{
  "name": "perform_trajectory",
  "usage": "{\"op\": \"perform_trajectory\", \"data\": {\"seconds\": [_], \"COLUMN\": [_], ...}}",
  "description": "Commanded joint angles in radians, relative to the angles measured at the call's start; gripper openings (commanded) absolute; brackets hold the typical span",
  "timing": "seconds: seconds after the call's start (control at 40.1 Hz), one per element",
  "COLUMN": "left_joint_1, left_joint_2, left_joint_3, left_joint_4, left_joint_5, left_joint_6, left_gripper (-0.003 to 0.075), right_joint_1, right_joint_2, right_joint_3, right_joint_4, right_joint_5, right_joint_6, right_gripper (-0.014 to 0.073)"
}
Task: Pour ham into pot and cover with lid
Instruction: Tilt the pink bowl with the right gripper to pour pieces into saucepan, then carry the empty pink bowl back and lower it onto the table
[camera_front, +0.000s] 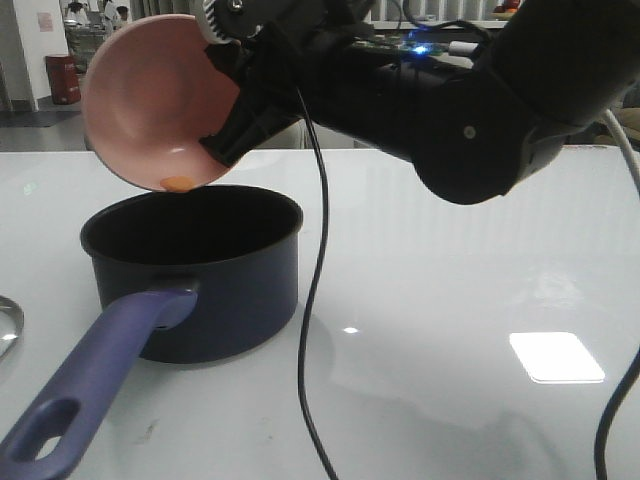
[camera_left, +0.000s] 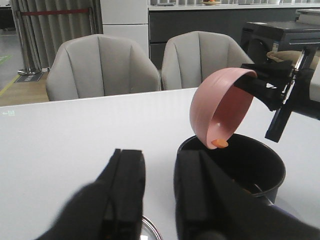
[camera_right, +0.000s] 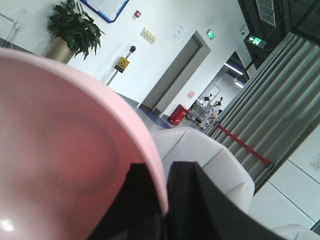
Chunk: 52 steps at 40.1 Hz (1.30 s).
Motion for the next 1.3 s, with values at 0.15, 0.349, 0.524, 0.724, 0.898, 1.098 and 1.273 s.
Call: {"op": "perform_trajectory", "data": {"seconds": [0.15, 0.349, 0.524, 0.724, 0.898, 1.098, 1.273], "left_joint_1": [-0.009, -0.009, -0.009, -0.009, -0.009, -0.009, -0.009], "left_joint_2": [0.01, 0.01, 0.01, 0.01, 0.01, 0.01, 0.01], "left_joint_3": [-0.025, -0.025, -0.025, -0.025, -0.025, -0.025, -0.025], "left_joint_4": [-0.002, -0.002, -0.002, -0.002, -0.002, -0.002, -0.002], "left_joint_5": [-0.078, -0.078, -0.078, -0.078, -0.078, -0.078, -0.078], "left_joint_6": [0.001, 0.001, 0.001, 0.001, 0.001, 0.001, 0.001], "left_gripper": [0.0227, 0.0227, 0.0227, 0.0227, 0.0227, 0.0227, 0.0227], "right_joint_1": [-0.002, -0.002, -0.002, -0.009, -0.059, -0.194, -0.347], "right_joint_2": [-0.06, -0.062, -0.101, -0.266, -0.41, -0.531, -0.578], "right_joint_3": [-0.02, -0.02, -0.02, -0.059, -0.133, -0.171, -0.171], "right_joint_4": [-0.006, 0.025, 0.2, 0.308, 0.317, 0.375, 0.391], "right_joint_5": [-0.2, -0.199, -0.139, 0.342, 0.861, 1.262, 1.522], "right_joint_6": [-0.047, 0.001, 0.23, 0.302, 0.302, 0.302, 0.302], "right_gripper": [0.0139, 0.0139, 0.0139, 0.0139, 0.0139, 0.0139, 0.0139]}}
